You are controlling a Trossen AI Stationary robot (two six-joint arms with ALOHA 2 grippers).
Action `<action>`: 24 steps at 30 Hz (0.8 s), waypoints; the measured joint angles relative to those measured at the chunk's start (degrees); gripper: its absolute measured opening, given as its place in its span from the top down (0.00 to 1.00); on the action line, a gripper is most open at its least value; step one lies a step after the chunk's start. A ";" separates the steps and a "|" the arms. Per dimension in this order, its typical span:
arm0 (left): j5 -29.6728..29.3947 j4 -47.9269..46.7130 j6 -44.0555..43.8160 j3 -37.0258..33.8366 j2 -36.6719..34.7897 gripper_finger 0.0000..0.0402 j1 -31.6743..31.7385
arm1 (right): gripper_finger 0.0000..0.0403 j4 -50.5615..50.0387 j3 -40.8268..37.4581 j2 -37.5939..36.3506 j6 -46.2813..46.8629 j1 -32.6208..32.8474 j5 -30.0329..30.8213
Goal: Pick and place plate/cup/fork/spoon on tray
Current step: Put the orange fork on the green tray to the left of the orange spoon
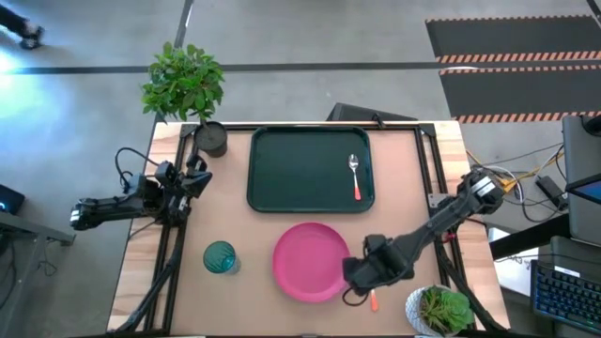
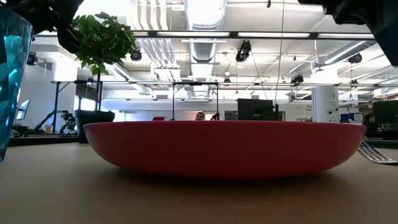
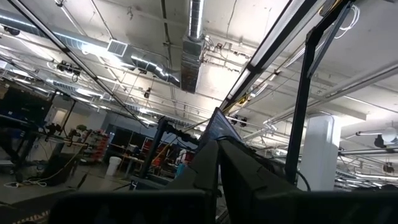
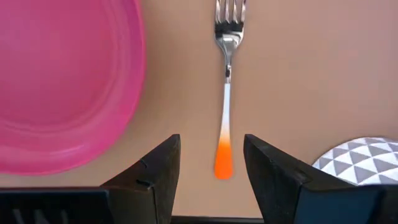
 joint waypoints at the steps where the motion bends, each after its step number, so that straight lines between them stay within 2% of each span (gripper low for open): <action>1: 0.04 0.00 0.00 0.00 0.02 1.00 -0.02 | 0.59 0.15 0.00 0.68 0.19 0.18 -0.86; 7: 1.14 0.01 0.00 0.09 0.01 1.00 -0.01 | 0.59 0.21 -0.02 4.68 0.48 0.25 -6.92; 14: 1.76 0.00 0.00 0.09 0.00 1.00 -0.02 | 0.59 2.27 -0.47 7.50 -0.27 0.25 -6.54; 24: 3.16 0.28 0.00 0.11 -0.07 1.00 0.00 | 0.59 7.72 -6.41 7.38 -1.93 0.23 -6.45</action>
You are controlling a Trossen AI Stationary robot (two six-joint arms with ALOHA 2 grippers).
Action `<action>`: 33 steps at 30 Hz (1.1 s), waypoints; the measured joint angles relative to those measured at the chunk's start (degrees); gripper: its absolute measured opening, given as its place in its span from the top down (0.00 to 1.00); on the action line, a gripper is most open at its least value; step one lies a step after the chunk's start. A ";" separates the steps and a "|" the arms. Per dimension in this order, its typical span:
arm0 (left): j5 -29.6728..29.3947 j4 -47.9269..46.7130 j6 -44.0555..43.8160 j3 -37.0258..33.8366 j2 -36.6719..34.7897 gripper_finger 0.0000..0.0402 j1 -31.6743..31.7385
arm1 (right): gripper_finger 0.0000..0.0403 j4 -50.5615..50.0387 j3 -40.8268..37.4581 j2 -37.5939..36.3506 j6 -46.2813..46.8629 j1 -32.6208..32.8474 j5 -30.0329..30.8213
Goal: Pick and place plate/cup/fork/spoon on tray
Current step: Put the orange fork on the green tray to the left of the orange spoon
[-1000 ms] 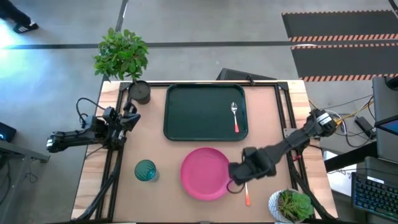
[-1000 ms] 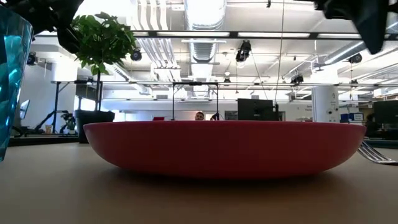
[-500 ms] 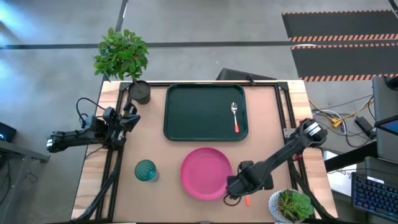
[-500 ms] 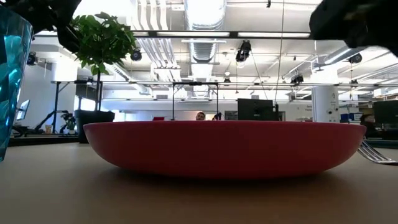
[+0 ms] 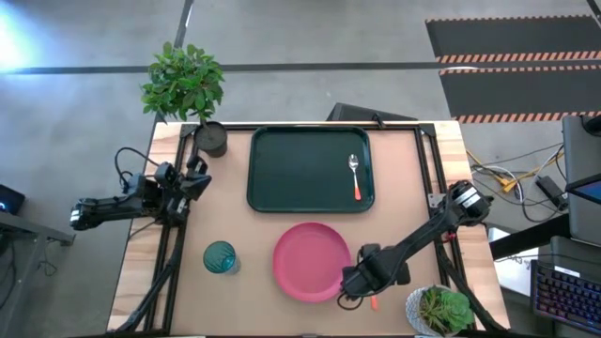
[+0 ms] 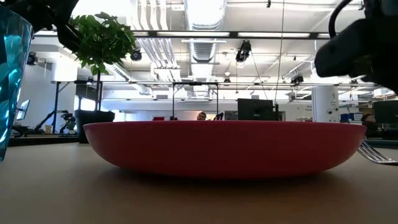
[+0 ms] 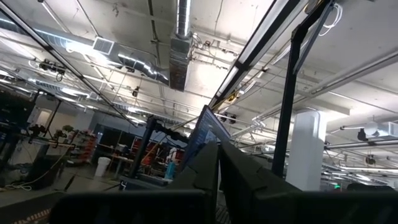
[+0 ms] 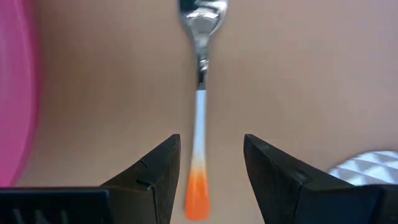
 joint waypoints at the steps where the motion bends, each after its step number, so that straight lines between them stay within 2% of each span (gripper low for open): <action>1: -0.02 0.04 0.00 0.00 0.00 1.00 0.00 | 0.59 1.55 -0.91 -0.08 0.00 0.00 0.00; 7: -0.02 0.16 0.02 0.00 0.00 1.00 0.00 | 0.59 12.61 -6.57 -0.37 0.49 0.00 0.69; 13: -0.04 0.18 0.02 0.00 0.02 1.00 0.00 | 0.60 15.45 -9.62 -0.68 1.14 0.00 0.98; 16: -0.04 0.18 0.04 0.00 0.04 1.00 -0.01 | 0.68 15.56 -10.19 -0.68 1.53 0.00 1.04; 21: -0.06 0.18 0.09 0.00 0.04 1.00 0.00 | 0.92 15.24 -11.48 -0.58 2.81 0.01 0.73; 22: -0.06 0.18 0.15 0.00 0.04 1.00 -0.01 | 0.95 15.36 -11.77 -0.56 2.80 0.02 0.83; 30: -0.17 0.18 0.20 0.00 0.04 1.00 0.00 | 0.97 15.16 -11.97 -1.32 3.56 0.00 1.20; 33: -0.17 0.18 0.20 0.00 0.07 1.00 -0.01 | 0.98 12.25 -9.88 -2.67 3.96 0.09 3.70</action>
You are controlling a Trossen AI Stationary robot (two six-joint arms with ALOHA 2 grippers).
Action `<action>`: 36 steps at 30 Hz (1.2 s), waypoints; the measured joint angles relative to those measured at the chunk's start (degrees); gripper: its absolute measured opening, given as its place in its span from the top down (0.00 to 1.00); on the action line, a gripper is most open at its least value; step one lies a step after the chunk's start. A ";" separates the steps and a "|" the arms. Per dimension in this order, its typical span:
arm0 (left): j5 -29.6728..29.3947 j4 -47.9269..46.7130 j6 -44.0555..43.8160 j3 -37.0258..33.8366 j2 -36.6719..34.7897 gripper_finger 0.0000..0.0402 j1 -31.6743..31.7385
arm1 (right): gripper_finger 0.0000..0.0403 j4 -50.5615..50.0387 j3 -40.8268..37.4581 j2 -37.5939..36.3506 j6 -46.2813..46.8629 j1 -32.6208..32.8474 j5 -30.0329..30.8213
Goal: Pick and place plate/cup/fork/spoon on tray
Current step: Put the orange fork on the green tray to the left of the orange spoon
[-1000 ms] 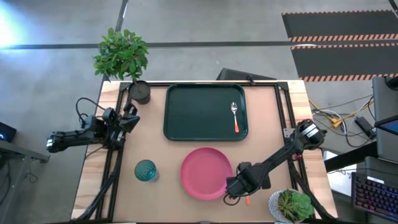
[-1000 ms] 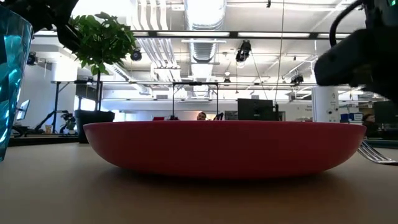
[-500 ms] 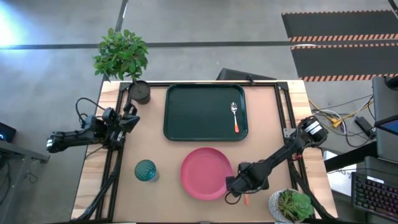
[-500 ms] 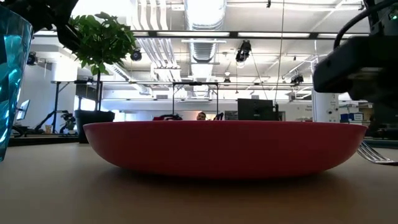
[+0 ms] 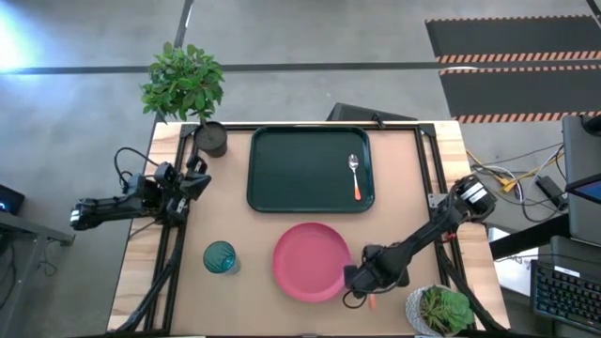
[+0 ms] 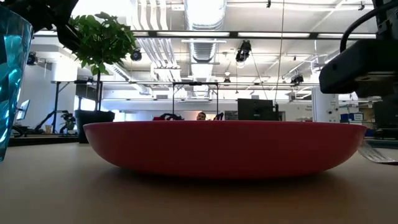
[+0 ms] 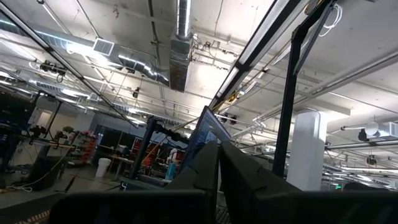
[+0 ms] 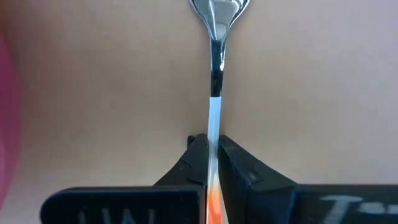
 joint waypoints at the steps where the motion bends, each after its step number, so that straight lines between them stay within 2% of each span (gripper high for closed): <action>1: 0.00 0.00 0.00 0.00 0.00 1.00 0.01 | 0.98 -2.94 0.83 -0.44 0.23 0.03 2.60; 4: 0.00 0.00 0.00 0.00 0.00 1.00 0.01 | 0.98 -13.95 5.17 -2.05 0.76 -0.64 9.11; 8: -0.02 -0.02 0.00 0.00 0.00 1.00 0.01 | 0.98 -25.02 10.40 -5.27 -0.81 -2.07 13.36; 12: -0.02 -0.04 0.00 0.00 0.02 1.00 0.00 | 0.98 -26.64 13.13 -7.93 -6.07 -6.03 24.23; 14: -0.02 0.00 0.00 0.00 0.02 1.00 0.01 | 0.98 -26.35 13.45 -9.48 -10.94 -8.93 27.01; 19: -0.03 -0.02 -0.02 0.00 0.02 1.00 0.01 | 0.98 -23.66 13.39 -10.80 -28.10 -19.30 26.92; 27: -0.02 -0.05 -0.04 0.00 0.02 1.00 0.01 | 0.98 -8.21 13.24 -10.08 -57.64 -36.43 22.46; 30: 0.00 -0.02 -0.04 0.00 -0.07 1.00 0.01 | 0.98 -5.36 13.24 -9.70 -63.34 -41.06 21.22; 36: 0.02 -0.08 -0.04 0.00 -0.07 1.00 0.00 | 0.98 -5.56 12.86 -7.98 -67.87 -47.00 17.11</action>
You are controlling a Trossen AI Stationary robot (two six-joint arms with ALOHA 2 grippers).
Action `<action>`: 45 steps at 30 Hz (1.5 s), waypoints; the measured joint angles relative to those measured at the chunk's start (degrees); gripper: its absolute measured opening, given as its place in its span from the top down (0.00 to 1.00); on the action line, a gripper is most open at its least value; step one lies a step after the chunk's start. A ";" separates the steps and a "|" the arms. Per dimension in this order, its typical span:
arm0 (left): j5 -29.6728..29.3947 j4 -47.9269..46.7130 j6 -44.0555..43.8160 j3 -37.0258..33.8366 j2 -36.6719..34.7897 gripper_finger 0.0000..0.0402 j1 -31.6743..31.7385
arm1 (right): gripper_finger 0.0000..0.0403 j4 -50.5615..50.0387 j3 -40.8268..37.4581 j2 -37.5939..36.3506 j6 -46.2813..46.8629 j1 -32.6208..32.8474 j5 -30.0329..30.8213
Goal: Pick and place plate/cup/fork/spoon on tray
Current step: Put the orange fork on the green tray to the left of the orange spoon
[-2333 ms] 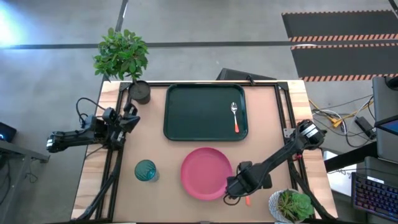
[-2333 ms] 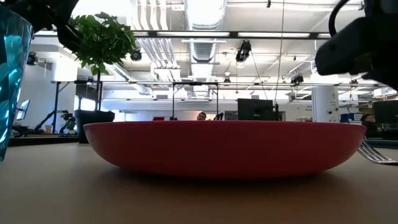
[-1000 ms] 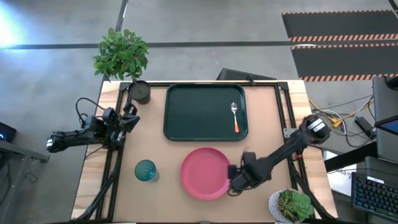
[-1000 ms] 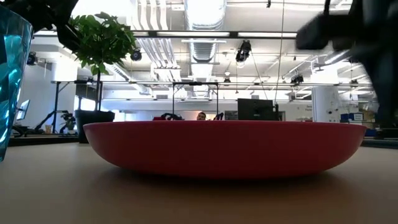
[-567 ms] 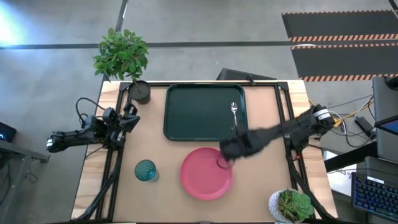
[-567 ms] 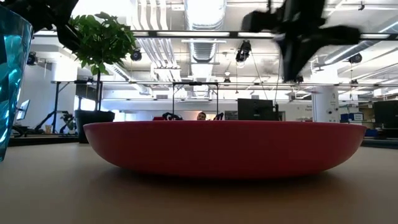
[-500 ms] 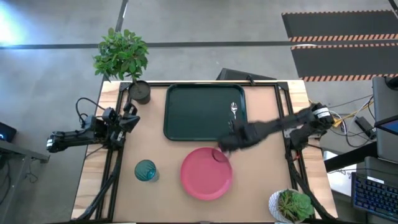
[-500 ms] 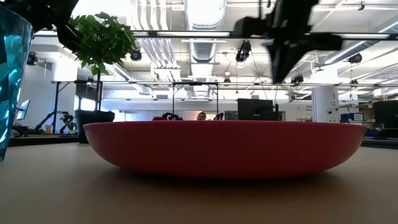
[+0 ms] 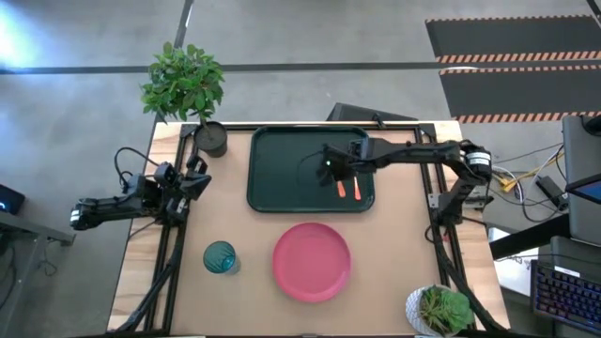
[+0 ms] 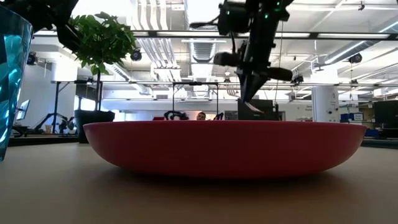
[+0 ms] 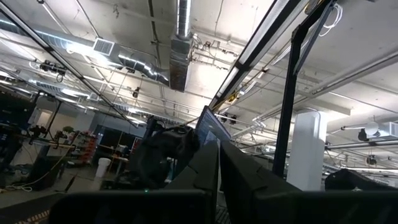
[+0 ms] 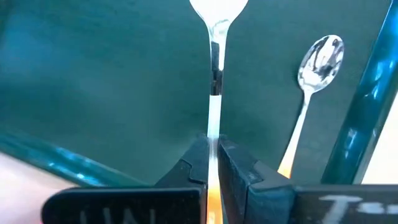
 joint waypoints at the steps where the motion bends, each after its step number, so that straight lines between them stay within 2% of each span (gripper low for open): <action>1: 0.00 0.00 0.00 0.00 0.00 1.00 0.01 | 0.98 0.05 -0.07 0.49 -0.29 -0.50 -0.17; 17: 0.02 0.00 0.00 0.00 -0.02 1.00 -0.01 | 0.98 1.27 -5.18 8.73 -0.23 -4.34 -4.62; 25: 0.07 -0.03 -0.03 0.00 -0.02 1.00 0.01 | 0.98 8.02 -8.00 9.44 0.00 -6.28 -8.92; 38: 0.07 -0.03 -0.09 0.00 -0.02 1.00 -0.01 | 0.98 8.76 -10.32 9.33 6.56 -6.60 -7.40; 45: 0.07 -0.03 -0.09 0.00 -0.02 1.00 0.01 | 0.98 8.62 -10.63 9.29 7.19 -6.84 -7.36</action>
